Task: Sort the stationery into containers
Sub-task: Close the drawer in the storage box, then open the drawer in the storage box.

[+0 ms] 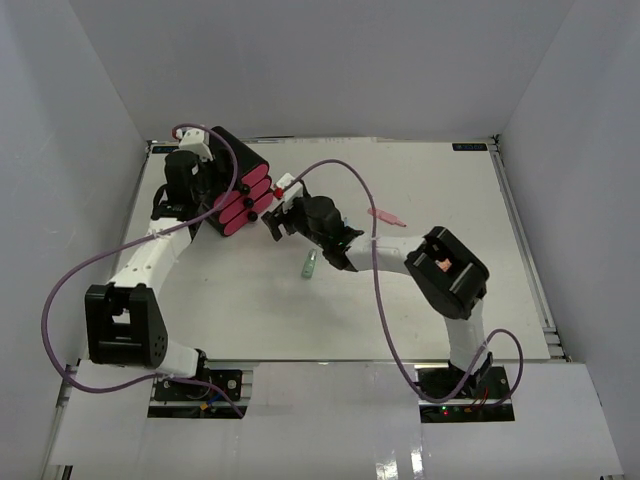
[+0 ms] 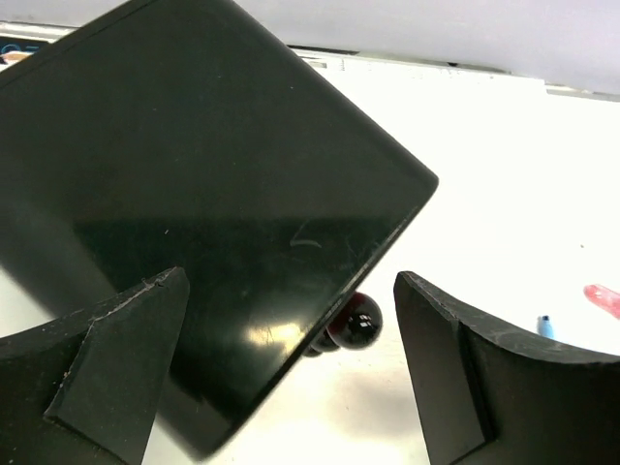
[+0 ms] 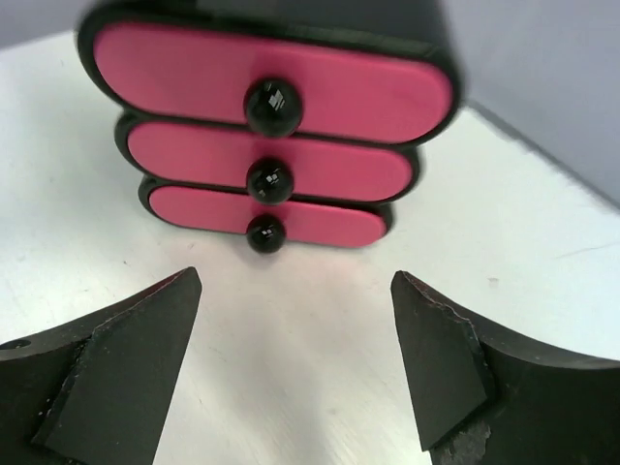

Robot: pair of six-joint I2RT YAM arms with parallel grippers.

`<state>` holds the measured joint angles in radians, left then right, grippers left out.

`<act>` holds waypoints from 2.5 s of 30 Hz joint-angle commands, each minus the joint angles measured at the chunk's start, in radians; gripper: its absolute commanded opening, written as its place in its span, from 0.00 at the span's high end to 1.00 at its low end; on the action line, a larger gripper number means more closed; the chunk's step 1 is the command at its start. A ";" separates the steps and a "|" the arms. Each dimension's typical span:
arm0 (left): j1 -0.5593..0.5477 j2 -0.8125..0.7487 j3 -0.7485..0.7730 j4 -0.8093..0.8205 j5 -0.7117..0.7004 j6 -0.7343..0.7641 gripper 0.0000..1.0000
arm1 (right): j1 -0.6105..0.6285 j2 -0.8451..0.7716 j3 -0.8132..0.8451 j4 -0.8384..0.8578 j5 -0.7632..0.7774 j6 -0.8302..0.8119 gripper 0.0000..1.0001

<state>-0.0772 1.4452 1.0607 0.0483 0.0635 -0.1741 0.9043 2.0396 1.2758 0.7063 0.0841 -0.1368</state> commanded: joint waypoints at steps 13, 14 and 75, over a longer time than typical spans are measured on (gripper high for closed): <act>-0.280 -0.309 -0.157 -0.117 -0.420 -0.293 0.02 | -0.004 -0.753 -0.535 -0.126 0.195 0.207 0.04; -0.298 -0.307 -0.195 -0.105 -0.451 -0.318 0.02 | -0.004 -0.787 -0.577 -0.140 0.201 0.212 0.04; -0.429 0.466 -0.110 0.364 -0.989 -0.346 0.39 | -0.239 -1.185 -0.994 -0.094 0.032 0.249 0.05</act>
<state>-0.5121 1.8999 0.9165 0.4385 -0.9100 -0.5037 0.6731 0.8574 0.2958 0.5503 0.1234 0.1020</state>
